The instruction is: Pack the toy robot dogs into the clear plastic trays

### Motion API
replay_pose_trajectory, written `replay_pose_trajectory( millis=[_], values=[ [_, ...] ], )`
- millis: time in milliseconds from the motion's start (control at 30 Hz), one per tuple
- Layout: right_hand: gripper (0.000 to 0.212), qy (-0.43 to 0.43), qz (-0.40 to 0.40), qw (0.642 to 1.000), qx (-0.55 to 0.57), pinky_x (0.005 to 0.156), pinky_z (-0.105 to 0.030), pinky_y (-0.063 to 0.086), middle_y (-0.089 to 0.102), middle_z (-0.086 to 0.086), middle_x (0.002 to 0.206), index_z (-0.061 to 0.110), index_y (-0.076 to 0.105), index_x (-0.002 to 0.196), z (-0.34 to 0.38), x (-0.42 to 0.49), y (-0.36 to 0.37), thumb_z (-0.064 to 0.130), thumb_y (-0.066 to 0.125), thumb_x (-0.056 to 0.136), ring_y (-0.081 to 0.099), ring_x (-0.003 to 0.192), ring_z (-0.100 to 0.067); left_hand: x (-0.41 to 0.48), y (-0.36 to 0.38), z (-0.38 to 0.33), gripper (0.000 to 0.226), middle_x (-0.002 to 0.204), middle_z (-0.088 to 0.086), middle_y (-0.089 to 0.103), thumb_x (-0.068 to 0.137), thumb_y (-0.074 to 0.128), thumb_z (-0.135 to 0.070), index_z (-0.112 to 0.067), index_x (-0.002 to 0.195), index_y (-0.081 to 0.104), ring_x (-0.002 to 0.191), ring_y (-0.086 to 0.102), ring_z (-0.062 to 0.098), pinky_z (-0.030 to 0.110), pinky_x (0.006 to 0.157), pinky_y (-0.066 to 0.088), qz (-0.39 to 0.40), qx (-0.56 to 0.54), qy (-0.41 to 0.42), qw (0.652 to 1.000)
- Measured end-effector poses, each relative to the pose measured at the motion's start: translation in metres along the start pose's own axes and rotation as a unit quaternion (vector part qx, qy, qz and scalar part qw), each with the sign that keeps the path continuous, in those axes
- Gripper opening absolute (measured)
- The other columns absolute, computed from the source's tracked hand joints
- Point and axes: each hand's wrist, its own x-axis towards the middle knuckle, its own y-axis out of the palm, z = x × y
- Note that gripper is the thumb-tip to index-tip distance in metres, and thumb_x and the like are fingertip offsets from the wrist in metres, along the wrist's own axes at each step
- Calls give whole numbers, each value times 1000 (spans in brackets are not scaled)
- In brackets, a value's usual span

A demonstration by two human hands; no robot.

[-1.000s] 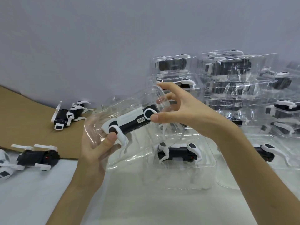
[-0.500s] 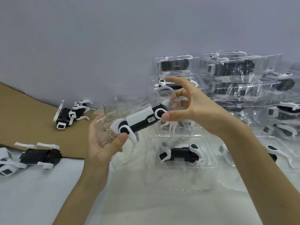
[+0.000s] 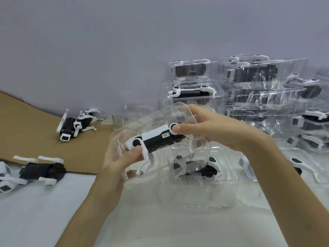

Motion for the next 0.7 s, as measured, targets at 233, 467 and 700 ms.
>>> replay_pose_trajectory(
  millis=[233,467,700],
  values=[
    [44,42,-112,985,128,58,-19,54,62,4,119,25,59,121,-6,-10,-13,53,66,88,68,80,-8,-1,-2,-5,59,128,-5,66,79,68,-39,-37,137,60,93,68,18,32,65,58,29,-130,-23,991],
    [62,109,-108,985,83,64,-29,60,59,-1,112,29,55,123,-41,-29,-21,68,63,75,68,90,-20,-1,7,8,97,134,-1,65,47,94,-53,-42,136,59,106,67,17,33,77,57,57,-67,-43,995],
    [45,124,-148,980,45,48,-12,50,50,28,103,41,46,122,-54,-40,-19,69,52,87,64,81,-2,-10,24,26,92,147,-36,43,65,82,-67,-69,141,31,137,39,-11,27,103,43,135,90,20,986]
  ],
)
